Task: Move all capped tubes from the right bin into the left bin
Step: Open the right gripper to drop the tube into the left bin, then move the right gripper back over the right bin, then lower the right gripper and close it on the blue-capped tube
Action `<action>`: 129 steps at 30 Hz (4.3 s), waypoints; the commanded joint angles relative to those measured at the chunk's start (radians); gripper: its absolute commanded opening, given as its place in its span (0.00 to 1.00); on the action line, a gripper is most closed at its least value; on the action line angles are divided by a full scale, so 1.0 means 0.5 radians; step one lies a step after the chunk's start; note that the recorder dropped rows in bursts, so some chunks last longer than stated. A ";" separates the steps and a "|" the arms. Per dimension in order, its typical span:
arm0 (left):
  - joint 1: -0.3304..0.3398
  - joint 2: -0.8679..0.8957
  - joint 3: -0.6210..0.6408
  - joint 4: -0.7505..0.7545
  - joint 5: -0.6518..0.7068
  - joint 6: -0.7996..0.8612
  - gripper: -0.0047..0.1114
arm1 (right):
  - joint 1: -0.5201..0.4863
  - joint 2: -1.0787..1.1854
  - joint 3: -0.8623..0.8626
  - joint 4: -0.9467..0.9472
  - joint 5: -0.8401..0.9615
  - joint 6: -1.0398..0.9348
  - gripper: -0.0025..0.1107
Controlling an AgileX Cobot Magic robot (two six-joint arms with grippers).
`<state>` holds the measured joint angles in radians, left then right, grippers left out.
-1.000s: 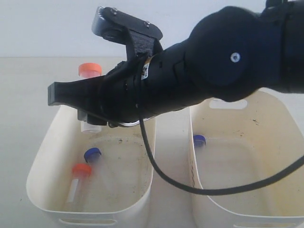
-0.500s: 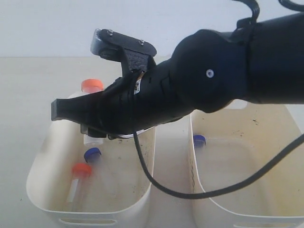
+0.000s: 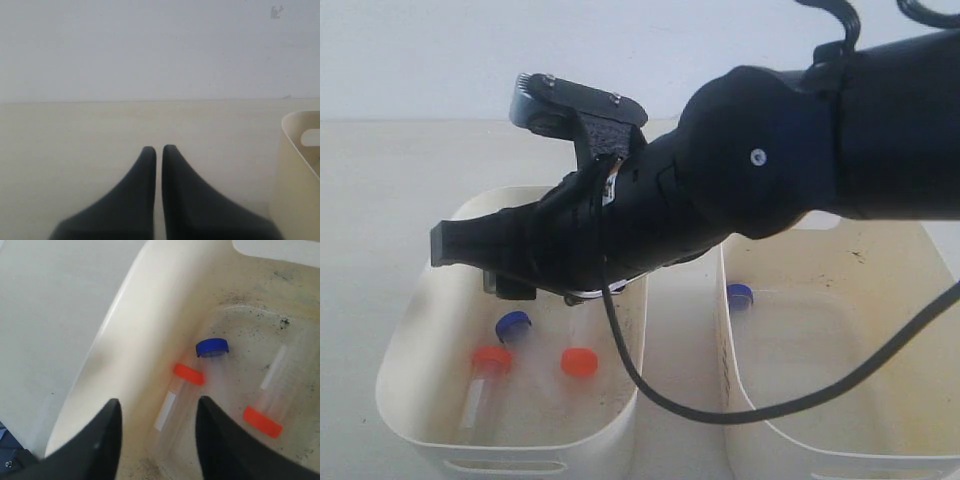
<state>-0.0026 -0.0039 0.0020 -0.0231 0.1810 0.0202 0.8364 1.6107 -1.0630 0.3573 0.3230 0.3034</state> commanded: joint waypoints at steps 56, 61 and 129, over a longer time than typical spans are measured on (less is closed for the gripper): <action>-0.014 0.008 -0.004 -0.007 -0.013 -0.008 0.08 | -1.195 -0.174 0.452 0.495 0.889 -1.051 0.02; -0.014 0.008 -0.004 -0.007 -0.013 -0.008 0.08 | -1.293 -0.069 0.452 0.554 0.888 -1.175 0.02; -0.014 0.008 -0.004 -0.007 -0.013 -0.008 0.08 | -1.178 0.527 0.534 0.876 0.423 -1.520 0.46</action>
<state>-0.0026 -0.0039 0.0020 -0.0231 0.1810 0.0202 0.2311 1.8276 -0.8082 0.7951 0.6002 -0.4699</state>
